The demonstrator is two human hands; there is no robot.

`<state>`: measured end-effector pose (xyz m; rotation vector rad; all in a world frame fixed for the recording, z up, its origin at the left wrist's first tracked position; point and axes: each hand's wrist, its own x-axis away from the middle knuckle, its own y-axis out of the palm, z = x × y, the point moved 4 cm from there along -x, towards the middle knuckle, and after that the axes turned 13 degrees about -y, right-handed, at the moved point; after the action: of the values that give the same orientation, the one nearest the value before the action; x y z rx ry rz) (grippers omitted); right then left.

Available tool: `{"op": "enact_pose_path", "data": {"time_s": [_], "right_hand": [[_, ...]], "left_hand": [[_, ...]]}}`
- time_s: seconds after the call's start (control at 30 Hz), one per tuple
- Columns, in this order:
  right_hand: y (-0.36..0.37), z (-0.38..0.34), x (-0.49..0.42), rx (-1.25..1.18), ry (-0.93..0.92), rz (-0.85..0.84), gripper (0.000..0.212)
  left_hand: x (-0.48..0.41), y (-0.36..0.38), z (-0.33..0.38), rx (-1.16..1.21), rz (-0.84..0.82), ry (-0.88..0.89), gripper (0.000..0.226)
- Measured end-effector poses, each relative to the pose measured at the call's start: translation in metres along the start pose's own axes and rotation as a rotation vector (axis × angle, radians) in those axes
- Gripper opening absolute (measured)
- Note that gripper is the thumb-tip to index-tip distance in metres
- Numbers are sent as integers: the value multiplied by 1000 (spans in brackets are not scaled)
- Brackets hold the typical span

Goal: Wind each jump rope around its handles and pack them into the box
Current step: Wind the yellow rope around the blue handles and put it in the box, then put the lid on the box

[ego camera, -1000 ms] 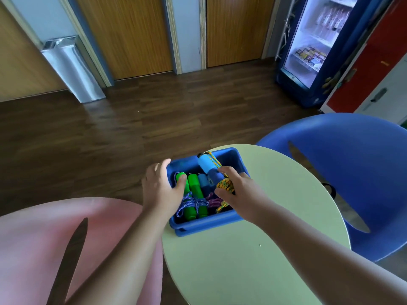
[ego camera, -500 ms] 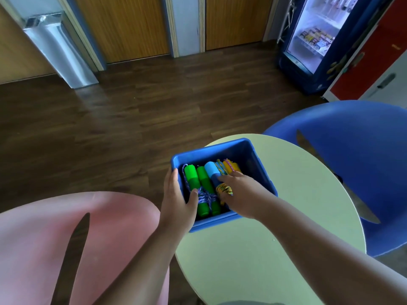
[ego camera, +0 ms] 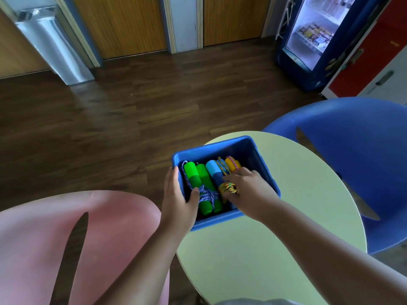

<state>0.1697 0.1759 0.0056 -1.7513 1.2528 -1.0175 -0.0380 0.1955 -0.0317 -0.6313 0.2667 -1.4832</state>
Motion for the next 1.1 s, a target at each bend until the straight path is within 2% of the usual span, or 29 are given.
{"op": "enact_pose_path", "data": {"time_s": [0.07, 0.13, 0.2, 0.27, 0.33, 0.4, 0.6, 0.77, 1.1], "right_hand": [[-13, 10, 8, 24, -39, 244, 39], [-26, 33, 16, 63, 73, 413, 37], [-30, 62, 20, 42, 262, 336, 48], [-28, 85, 20, -109, 313, 264, 56], [-24, 94, 20, -271, 252, 288, 55], [-18, 96, 18, -318, 203, 320, 51], [-9, 96, 14, -365, 174, 383, 48], [-8, 105, 7, -380, 147, 348, 50], [-22, 126, 60, -442, 6, 361, 50]], "left_hand": [[2, -3, -1, 29, 13, 4, 74], [2, -7, -3, 18, 54, 6, 68], [4, -9, -5, -4, 89, -31, 62], [6, -9, -5, -2, 83, -82, 61], [6, -9, -4, -3, 69, -99, 64], [5, -8, -5, -6, 67, -106, 64], [5, -6, -4, 47, 54, -142, 61], [6, -5, -6, 54, 1, -185, 65], [72, 3, 22, 112, 65, -161, 64]]}}
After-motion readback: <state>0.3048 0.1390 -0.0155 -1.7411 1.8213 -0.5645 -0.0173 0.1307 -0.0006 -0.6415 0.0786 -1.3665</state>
